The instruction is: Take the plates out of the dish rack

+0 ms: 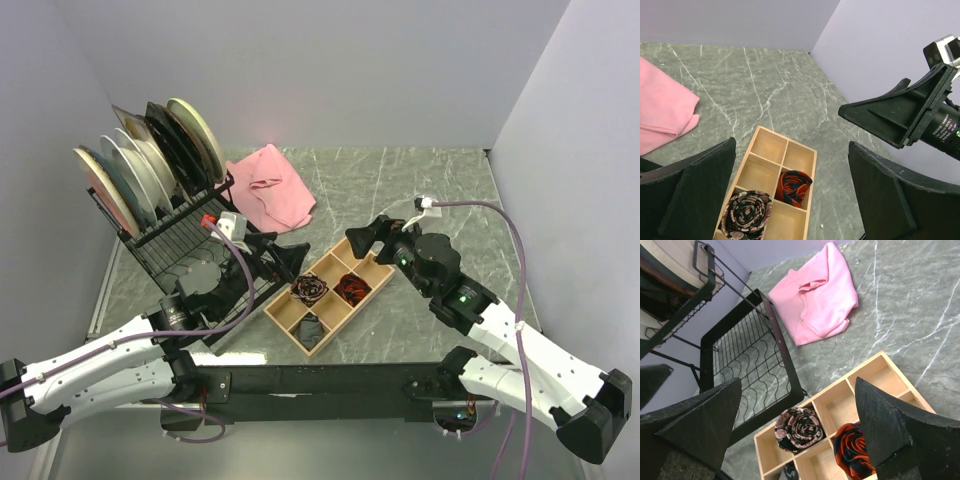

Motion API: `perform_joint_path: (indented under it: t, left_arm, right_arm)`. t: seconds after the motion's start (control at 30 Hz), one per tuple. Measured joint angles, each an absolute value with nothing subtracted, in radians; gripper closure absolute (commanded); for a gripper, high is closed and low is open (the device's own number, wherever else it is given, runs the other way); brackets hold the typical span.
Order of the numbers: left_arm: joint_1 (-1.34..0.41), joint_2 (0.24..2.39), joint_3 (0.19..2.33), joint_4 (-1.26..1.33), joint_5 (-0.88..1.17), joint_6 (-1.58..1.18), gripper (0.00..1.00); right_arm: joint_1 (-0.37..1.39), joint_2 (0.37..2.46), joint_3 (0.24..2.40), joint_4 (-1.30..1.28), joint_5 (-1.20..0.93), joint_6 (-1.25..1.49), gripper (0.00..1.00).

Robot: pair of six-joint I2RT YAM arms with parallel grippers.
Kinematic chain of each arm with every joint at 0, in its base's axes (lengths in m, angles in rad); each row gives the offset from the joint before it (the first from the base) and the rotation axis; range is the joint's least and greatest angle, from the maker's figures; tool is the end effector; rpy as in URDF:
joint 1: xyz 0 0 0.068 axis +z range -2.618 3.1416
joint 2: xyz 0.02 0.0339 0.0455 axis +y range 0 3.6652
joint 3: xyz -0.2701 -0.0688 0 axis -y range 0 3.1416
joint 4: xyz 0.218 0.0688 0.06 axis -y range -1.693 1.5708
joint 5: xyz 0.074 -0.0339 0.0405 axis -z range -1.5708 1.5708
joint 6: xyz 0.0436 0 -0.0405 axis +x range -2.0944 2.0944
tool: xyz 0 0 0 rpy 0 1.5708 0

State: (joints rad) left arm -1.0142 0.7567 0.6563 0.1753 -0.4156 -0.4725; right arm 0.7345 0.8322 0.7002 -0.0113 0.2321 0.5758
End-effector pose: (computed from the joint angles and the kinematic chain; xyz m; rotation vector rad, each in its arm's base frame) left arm 0.0995 -0.1266 0.3453 0.0742 1.5656 -0.8776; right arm 0.1384 0.1114 0.3274 0.0377 1.7717 0.7674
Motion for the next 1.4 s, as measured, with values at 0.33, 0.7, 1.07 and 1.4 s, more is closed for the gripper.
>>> perform_joint_path:
  t: [0.33,0.7,1.07,1.4]
  left_arm:
    - [-1.016,0.754,0.834,-0.123,-0.612,-0.627,0.16]
    - [-1.016,0.387,1.278,-0.619,-0.862,-0.812,0.23]
    - [-1.016,0.682,1.523,-1.087,-1.26,-0.908,0.4]
    - [-1.004,0.857,1.524,-1.093,-1.406,-0.779,0.38]
  right_arm:
    - [0.735,0.799,0.697,0.011,0.273,0.582,0.0]
    - [0.735,0.743,0.627,0.076,0.298,0.583,0.0]
    - [0.735,0.737,0.627,0.074,0.293,0.579,0.0]
    - [0.735,0.743,0.627,0.073,0.278,0.579,0.0]
